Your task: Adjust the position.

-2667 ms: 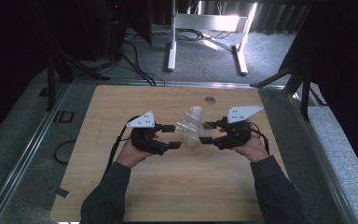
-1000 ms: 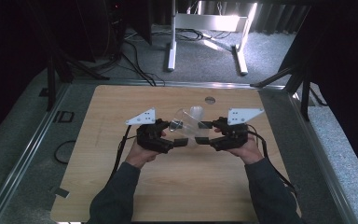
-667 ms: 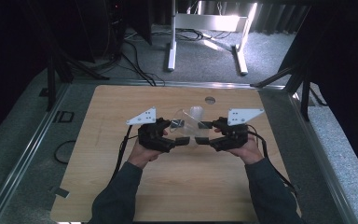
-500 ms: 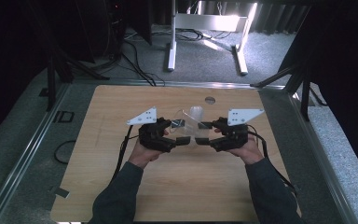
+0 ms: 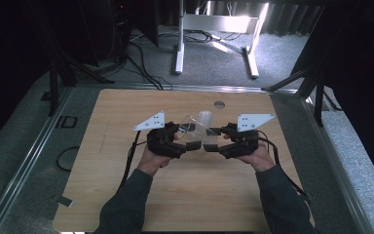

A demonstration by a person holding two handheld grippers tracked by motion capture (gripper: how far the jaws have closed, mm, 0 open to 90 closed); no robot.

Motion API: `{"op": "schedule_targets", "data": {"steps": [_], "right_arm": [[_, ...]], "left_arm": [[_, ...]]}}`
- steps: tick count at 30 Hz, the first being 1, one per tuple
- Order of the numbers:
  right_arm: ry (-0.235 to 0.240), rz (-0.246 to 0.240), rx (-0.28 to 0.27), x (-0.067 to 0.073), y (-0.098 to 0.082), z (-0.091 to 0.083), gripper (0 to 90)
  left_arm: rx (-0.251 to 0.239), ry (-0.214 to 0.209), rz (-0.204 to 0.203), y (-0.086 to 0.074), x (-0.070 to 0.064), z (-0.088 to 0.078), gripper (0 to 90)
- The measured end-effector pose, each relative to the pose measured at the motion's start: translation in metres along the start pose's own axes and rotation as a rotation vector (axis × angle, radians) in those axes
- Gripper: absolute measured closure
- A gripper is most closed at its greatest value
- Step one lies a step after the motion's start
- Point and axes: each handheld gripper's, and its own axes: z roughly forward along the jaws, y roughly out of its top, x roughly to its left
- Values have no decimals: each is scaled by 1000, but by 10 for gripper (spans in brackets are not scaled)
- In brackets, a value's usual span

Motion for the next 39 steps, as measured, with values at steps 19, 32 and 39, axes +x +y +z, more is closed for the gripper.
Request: {"op": "schedule_targets", "data": {"steps": [19, 32, 39], "right_arm": [[4, -2, 13, 0, -1, 1, 414], [16, -2, 27, 1, -2, 4, 414], [17, -4, 36, 1, -2, 5, 394]], "left_arm": [[-25, -1, 1, -1, -1, 1, 306], [-56, -8, -19, -1, 1, 1, 268], [-68, -12, -23, -3, 1, 1, 292]]}}
